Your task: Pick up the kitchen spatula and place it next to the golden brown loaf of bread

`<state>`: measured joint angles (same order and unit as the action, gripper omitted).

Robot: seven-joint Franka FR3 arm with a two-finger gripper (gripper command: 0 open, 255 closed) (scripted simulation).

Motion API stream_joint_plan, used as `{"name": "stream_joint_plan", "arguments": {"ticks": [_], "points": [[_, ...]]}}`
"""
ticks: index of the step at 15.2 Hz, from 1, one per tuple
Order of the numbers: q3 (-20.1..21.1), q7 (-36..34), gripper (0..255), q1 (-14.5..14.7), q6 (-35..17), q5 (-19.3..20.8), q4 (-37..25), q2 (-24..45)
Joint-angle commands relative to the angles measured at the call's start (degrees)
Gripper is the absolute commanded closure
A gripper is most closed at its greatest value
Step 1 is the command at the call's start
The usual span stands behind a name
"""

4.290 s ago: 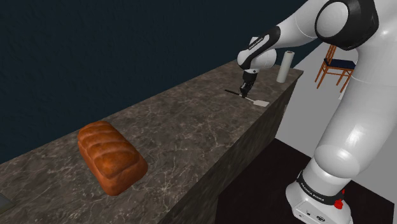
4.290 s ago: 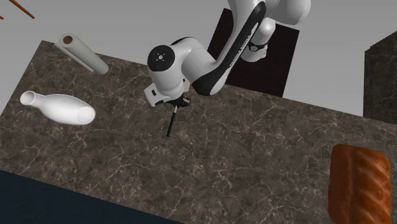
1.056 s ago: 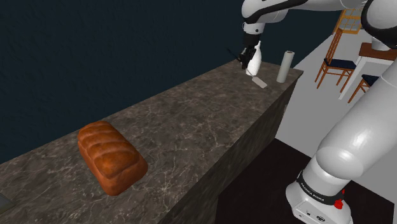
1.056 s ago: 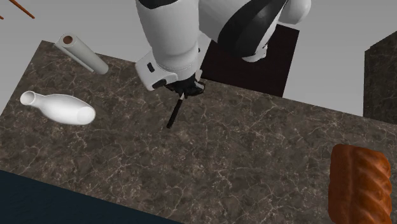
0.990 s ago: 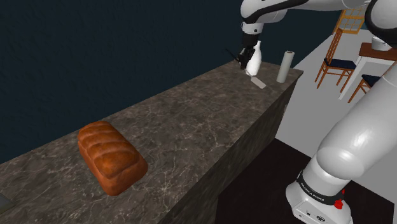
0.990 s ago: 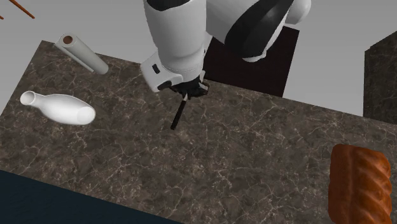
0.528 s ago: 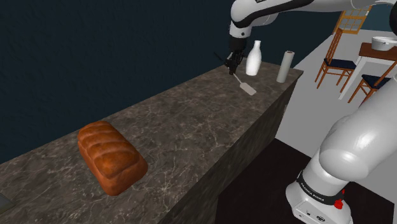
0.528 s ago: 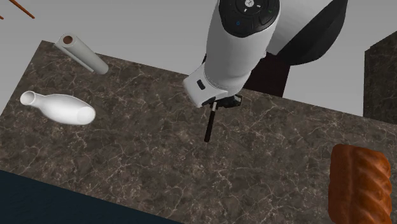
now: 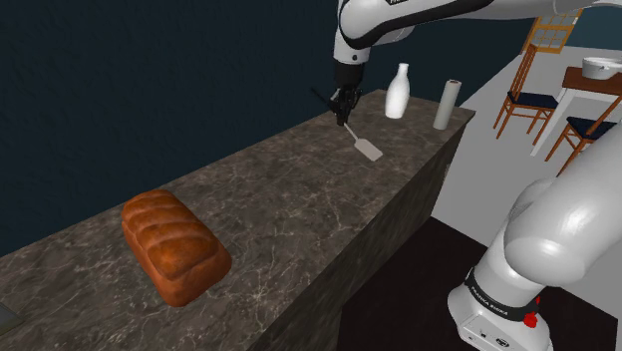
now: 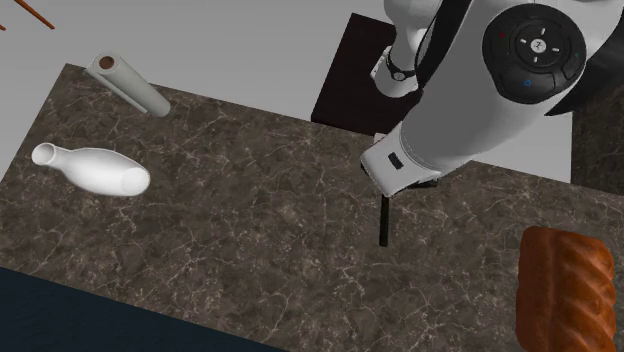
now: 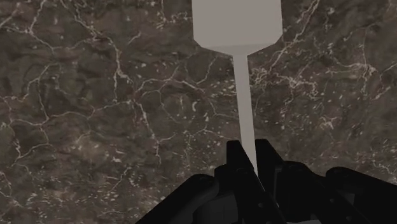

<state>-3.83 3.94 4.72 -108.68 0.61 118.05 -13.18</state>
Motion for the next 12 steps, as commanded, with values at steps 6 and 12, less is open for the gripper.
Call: {"name": "stream_joint_plan", "arguments": {"ticks": [6,12], "points": [[6.33,-10.21,255,4.12,-0.04,-0.73,-1.64,1.69],[11.27,-18.53,255,7.47,0.38,-0.68,-5.83,5.50]]}}
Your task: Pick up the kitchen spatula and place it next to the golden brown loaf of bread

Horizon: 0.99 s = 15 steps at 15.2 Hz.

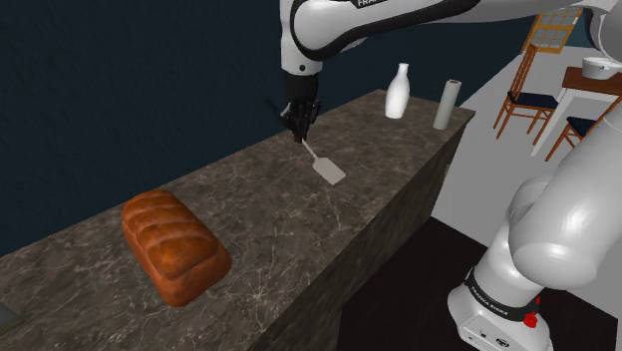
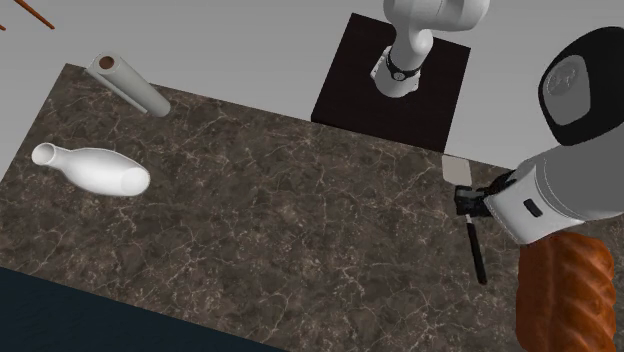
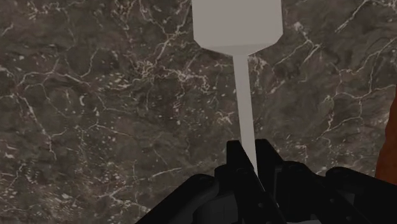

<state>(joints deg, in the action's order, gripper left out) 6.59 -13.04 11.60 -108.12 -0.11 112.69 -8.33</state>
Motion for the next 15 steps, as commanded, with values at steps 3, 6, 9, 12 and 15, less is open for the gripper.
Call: {"name": "stream_joint_plan", "arguments": {"ticks": [3,6,9,12,15], "points": [[3.18,-5.71,255,2.29,0.24,0.47,-3.47,3.31],[5.37,-9.88,255,4.05,0.86,1.21,-7.12,6.46],[7.01,-13.28,255,5.61,1.57,2.08,-10.62,9.42],[7.00,-13.36,255,5.62,-0.72,2.13,-8.44,9.53],[7.00,-13.47,255,5.63,-2.98,2.22,-6.39,9.76]]}}
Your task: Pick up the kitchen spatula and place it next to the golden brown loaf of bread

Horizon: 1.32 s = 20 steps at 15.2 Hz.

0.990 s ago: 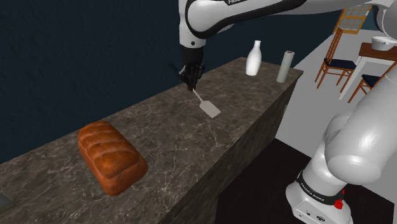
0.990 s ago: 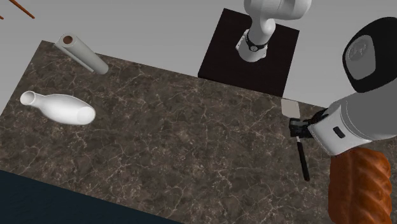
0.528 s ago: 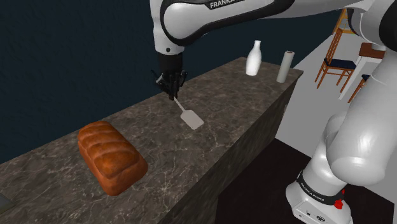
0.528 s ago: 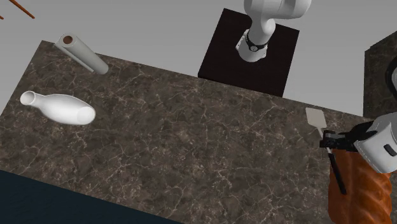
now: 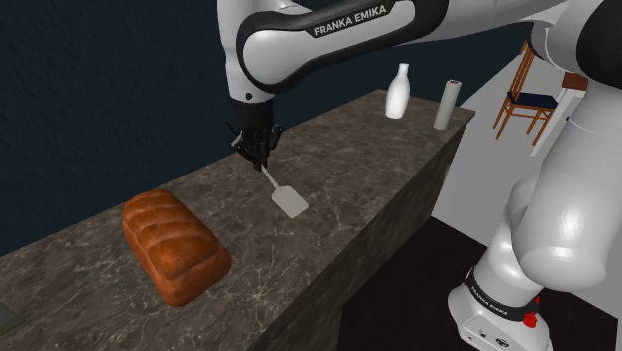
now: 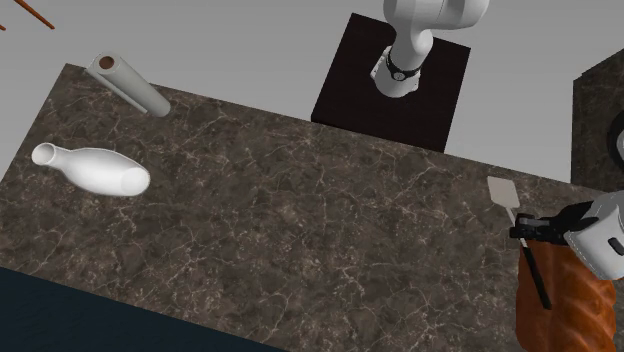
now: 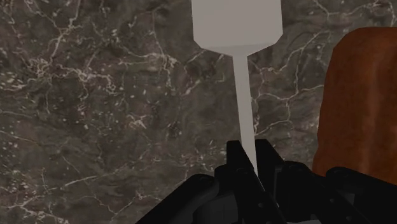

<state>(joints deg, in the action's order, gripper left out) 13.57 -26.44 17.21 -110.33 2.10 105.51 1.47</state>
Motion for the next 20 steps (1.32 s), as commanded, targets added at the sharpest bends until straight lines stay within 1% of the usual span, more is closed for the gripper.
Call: {"name": "stream_joint_plan", "arguments": {"ticks": [1,20], "points": [[0.01,-0.10,255,0.02,-1.52,0.04,1.44,0.06],[-0.04,-1.42,255,0.16,-15.46,1.55,11.35,4.24]]}}
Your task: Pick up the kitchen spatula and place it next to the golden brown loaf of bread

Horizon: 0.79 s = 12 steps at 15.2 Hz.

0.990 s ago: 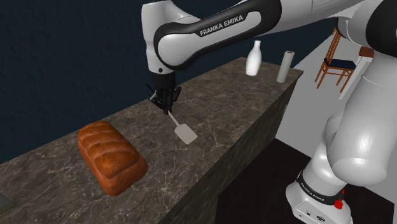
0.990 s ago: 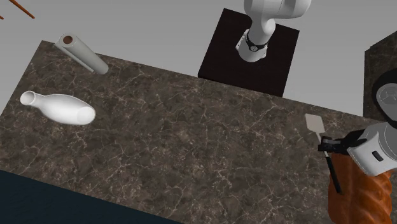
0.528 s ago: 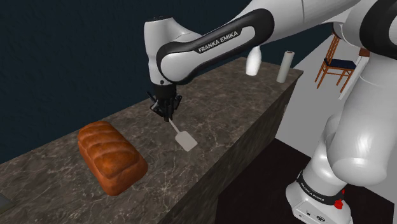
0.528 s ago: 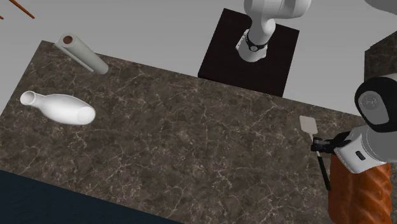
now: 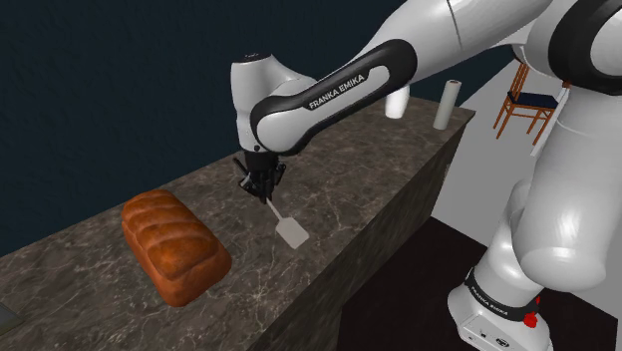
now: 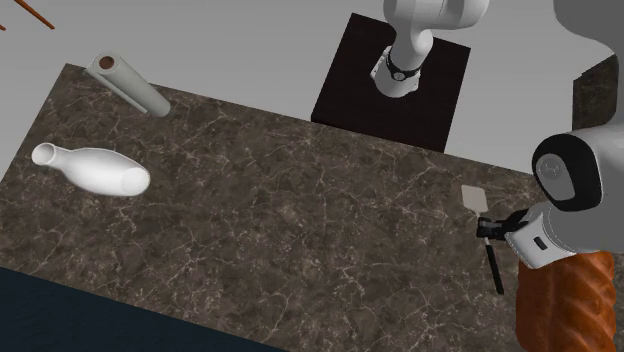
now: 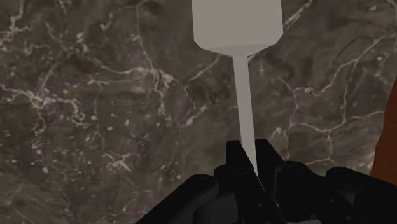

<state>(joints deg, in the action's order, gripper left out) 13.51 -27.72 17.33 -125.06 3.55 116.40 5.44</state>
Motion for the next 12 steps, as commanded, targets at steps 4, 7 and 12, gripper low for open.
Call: {"name": "stream_joint_plan", "arguments": {"ticks": [4,7,12], "points": [[-0.05,-0.57,255,0.11,-3.59,0.65,1.96,1.67],[-0.13,-0.93,255,0.17,-5.71,1.12,2.95,2.84],[-0.23,-1.29,255,0.25,-7.61,1.59,3.76,3.98]]}}
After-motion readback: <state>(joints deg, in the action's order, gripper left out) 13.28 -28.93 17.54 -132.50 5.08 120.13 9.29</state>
